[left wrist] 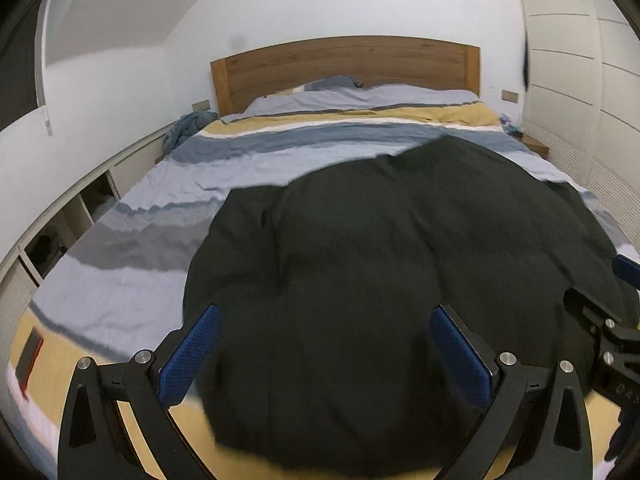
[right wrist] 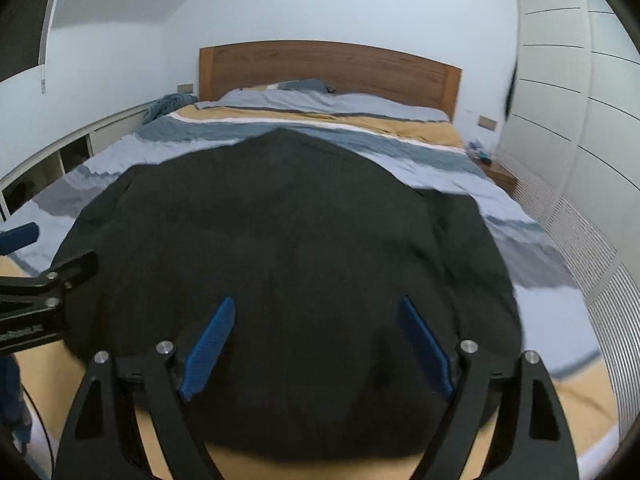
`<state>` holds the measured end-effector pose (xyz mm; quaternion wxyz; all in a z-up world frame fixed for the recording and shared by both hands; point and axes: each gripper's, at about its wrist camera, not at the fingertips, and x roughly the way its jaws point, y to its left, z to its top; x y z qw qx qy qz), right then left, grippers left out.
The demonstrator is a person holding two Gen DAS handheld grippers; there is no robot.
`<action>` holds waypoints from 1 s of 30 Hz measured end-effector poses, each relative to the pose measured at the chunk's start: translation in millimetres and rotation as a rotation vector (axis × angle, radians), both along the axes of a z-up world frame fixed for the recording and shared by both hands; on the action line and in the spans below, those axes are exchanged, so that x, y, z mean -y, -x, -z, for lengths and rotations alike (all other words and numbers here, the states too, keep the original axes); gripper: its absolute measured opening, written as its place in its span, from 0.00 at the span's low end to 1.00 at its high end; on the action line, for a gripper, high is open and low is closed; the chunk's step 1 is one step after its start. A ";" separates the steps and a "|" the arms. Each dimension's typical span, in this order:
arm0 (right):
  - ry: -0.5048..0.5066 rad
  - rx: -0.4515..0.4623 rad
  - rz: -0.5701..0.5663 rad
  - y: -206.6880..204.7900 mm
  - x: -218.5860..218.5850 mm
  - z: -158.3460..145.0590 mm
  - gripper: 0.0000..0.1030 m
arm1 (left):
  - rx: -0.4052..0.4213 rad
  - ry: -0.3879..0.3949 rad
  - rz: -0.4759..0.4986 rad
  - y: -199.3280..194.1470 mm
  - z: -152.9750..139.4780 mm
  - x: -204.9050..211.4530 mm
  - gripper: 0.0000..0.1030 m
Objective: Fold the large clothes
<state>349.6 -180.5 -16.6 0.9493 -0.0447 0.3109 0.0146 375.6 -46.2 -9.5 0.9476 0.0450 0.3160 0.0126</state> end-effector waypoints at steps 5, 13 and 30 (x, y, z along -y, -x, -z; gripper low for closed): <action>0.004 -0.021 -0.006 -70.2 -5.9 3.1 0.82 | -0.015 -0.026 -0.020 -63.7 5.1 1.6 0.99; -0.019 -0.127 0.010 -156.5 2.8 23.6 0.82 | -0.149 -0.012 -0.029 -152.2 31.9 6.3 1.00; -0.160 -0.274 0.255 -187.6 181.1 60.3 0.82 | -0.339 -0.029 -0.312 -229.2 60.3 -86.3 1.00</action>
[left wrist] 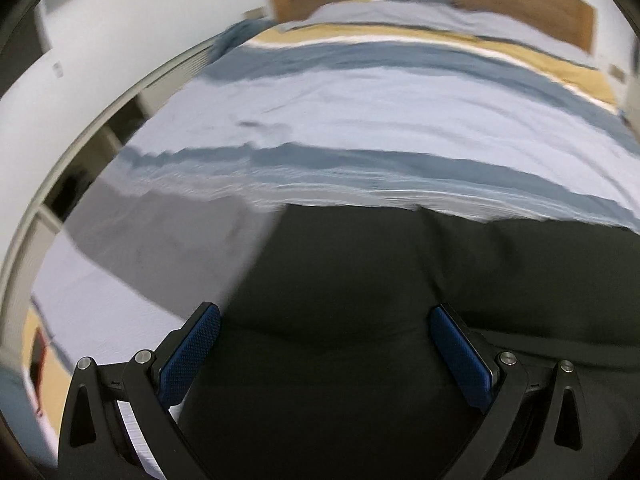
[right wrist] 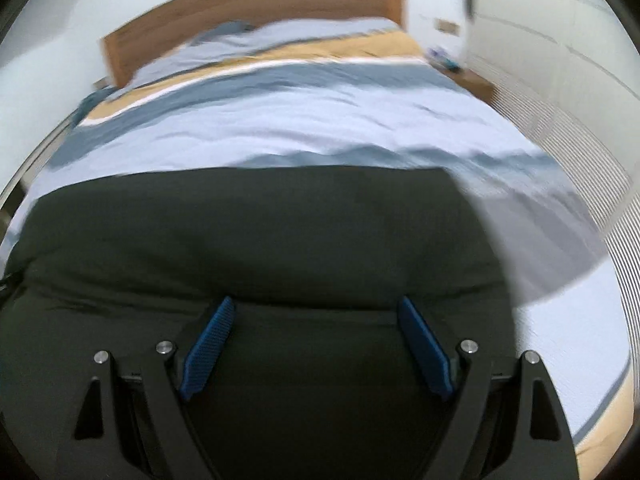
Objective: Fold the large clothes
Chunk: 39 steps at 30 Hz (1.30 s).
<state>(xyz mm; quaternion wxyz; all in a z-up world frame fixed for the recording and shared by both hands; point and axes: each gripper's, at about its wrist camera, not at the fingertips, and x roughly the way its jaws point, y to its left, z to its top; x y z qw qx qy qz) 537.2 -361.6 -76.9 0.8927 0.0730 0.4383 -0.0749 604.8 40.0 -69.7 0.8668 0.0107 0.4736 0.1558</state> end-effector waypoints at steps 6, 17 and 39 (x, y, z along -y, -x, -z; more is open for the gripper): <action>0.138 0.003 0.088 27.2 41.7 -12.6 0.82 | 0.100 -0.017 0.012 37.1 -35.8 -16.9 1.00; -0.035 0.191 -0.168 114.6 -62.7 -49.2 0.82 | 0.187 0.144 0.245 154.5 -35.9 36.3 1.00; 0.032 0.188 -0.106 158.8 -38.6 -28.0 0.82 | 0.293 0.069 0.199 206.4 -27.2 45.5 1.00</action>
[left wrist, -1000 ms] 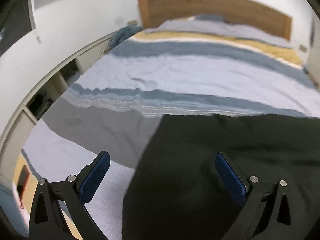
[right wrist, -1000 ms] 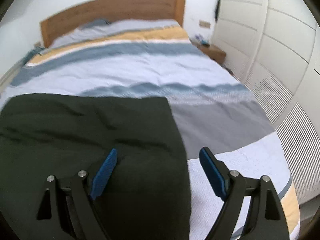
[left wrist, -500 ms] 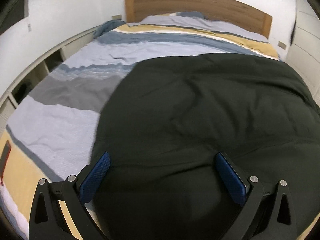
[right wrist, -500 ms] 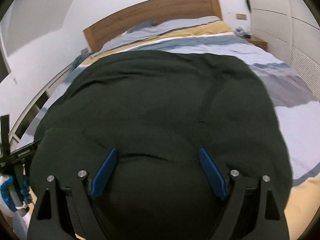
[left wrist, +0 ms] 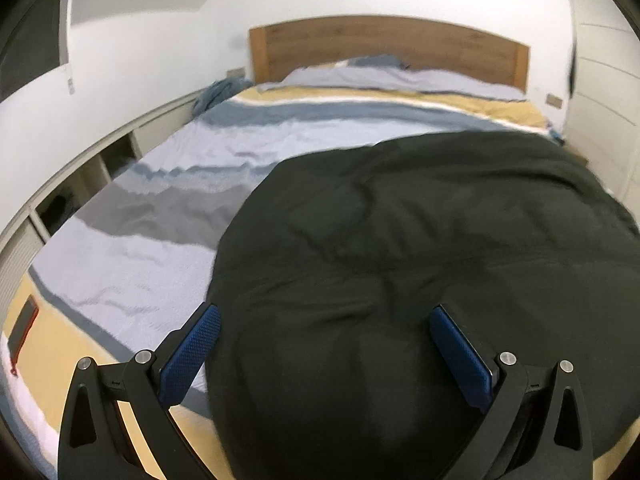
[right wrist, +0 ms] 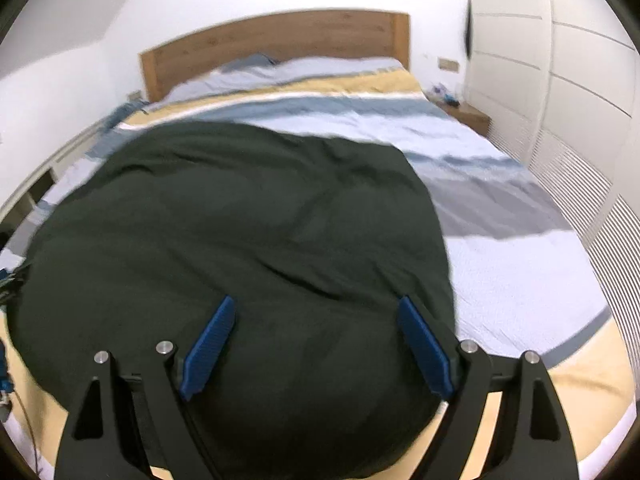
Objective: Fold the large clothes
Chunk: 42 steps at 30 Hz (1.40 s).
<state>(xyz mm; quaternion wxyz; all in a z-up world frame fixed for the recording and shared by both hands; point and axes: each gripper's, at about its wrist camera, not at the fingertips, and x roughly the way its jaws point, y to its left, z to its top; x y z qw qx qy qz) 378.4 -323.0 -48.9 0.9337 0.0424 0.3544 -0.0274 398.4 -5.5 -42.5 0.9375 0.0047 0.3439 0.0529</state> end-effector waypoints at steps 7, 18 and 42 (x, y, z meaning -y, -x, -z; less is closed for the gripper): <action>-0.050 0.035 -0.101 -6.5 -41.0 -2.1 0.82 | 0.030 -0.025 0.052 1.4 5.8 25.6 1.00; -0.070 -0.024 -0.006 0.8 -7.2 19.8 0.82 | 0.003 0.018 0.038 8.0 9.5 19.3 1.00; 0.039 -0.013 0.063 160.8 -61.8 -29.0 0.82 | -0.036 0.094 0.079 170.3 -28.3 25.3 1.00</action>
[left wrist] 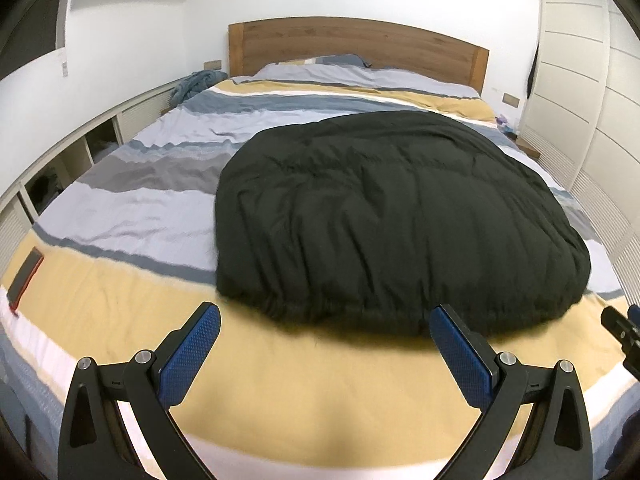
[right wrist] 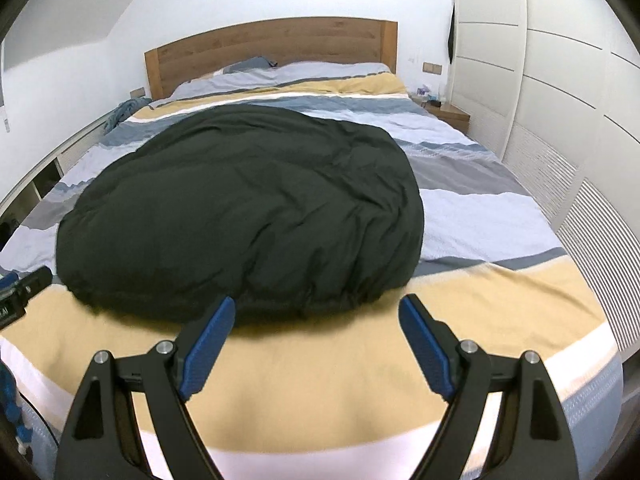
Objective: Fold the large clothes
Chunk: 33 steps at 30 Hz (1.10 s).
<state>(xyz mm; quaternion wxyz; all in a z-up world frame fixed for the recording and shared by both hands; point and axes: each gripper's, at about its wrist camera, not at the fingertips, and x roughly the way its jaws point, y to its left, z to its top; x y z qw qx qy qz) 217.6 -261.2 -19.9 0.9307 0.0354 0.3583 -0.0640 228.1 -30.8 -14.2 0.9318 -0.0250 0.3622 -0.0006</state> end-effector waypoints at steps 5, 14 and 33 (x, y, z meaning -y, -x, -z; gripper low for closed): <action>0.003 0.025 0.003 29.9 -10.1 -15.1 0.82 | 0.007 0.018 -0.023 30.5 -8.8 -8.6 1.00; 0.028 0.085 0.000 71.3 -19.6 -48.3 0.82 | 0.041 0.030 -0.040 75.6 -30.1 -10.4 1.00; 0.051 0.184 -0.046 137.1 -48.4 -92.2 0.82 | 0.116 0.019 -0.051 147.1 -61.5 -11.2 1.00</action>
